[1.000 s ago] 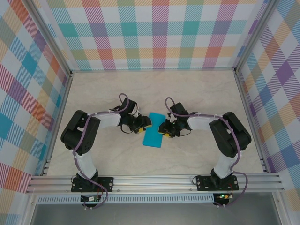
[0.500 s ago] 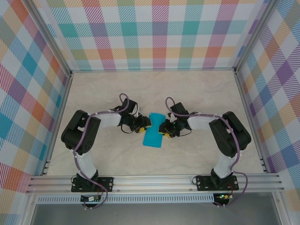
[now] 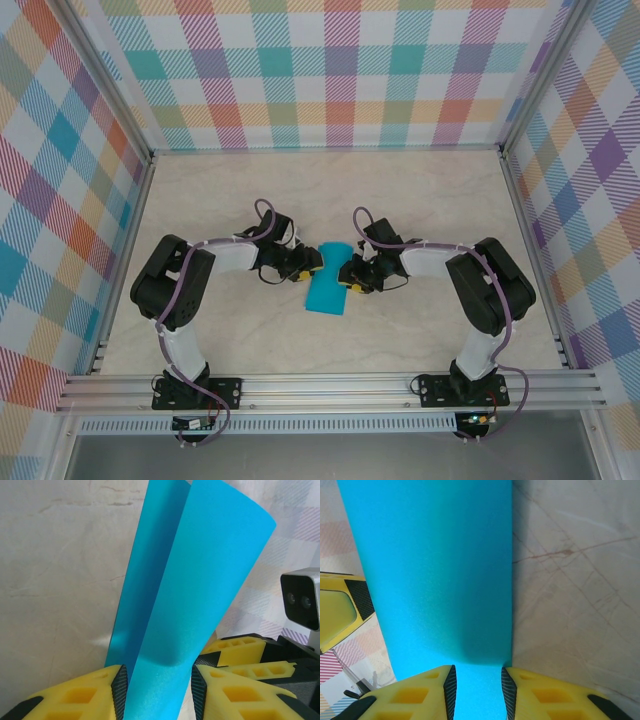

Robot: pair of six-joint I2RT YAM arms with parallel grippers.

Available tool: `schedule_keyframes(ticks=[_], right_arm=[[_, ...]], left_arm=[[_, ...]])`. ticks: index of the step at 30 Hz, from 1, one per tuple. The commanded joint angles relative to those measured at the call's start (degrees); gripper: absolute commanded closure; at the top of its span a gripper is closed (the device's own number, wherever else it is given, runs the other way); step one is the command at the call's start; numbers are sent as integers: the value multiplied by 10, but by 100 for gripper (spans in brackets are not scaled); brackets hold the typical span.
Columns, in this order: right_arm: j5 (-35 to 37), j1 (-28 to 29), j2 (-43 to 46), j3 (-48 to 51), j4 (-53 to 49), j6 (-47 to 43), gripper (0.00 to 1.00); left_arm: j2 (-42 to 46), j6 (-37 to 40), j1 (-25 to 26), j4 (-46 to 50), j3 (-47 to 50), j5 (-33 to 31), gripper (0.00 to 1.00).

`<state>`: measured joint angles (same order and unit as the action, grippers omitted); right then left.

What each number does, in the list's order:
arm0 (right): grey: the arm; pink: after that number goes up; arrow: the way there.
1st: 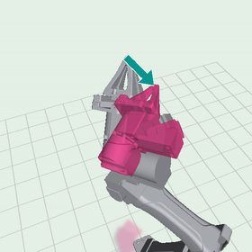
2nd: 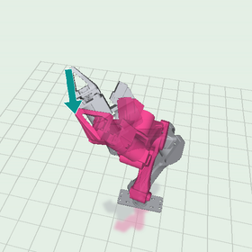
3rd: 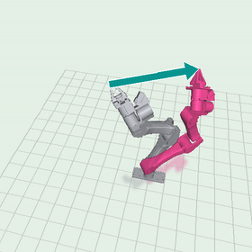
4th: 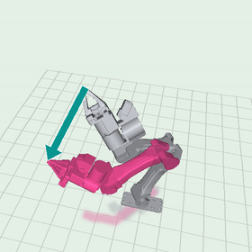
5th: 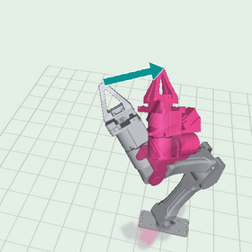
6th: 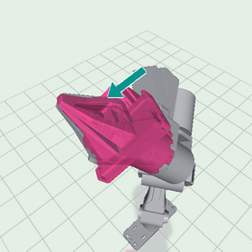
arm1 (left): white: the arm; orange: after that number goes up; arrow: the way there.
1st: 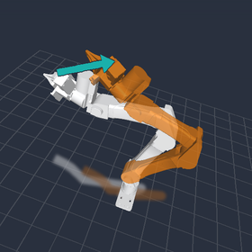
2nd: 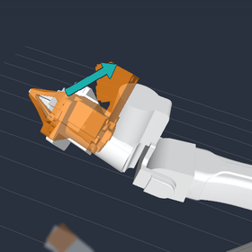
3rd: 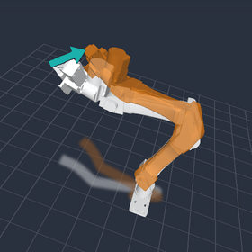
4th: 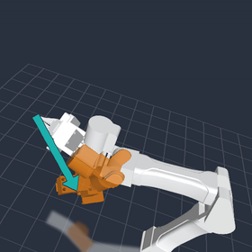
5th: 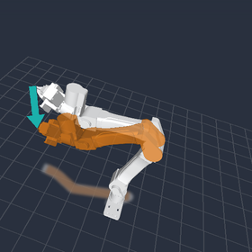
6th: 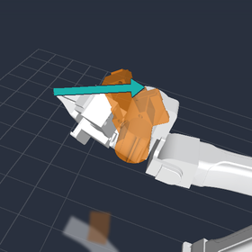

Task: Fold a paper plane with a square sheet of paper (pick it up from the middle)
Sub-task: Fold the triangle a second time at the center of the table.

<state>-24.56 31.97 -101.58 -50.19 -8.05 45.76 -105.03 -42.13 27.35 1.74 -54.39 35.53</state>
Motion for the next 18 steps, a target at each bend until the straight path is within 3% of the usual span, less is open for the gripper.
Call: schedule_keyframes(ticks=[1, 6, 18], right_arm=[[44, 6, -44, 22, -22, 1, 66], [44, 6, -44, 25, -20, 4, 66], [42, 6, -48, 26, -12, 10, 65]], left_arm=[[18, -34, 1, -52, 23, 23, 59], [16, -70, -9, -115, 45, 42, 56], [-1, -91, -28, -163, 51, 80, 50]])
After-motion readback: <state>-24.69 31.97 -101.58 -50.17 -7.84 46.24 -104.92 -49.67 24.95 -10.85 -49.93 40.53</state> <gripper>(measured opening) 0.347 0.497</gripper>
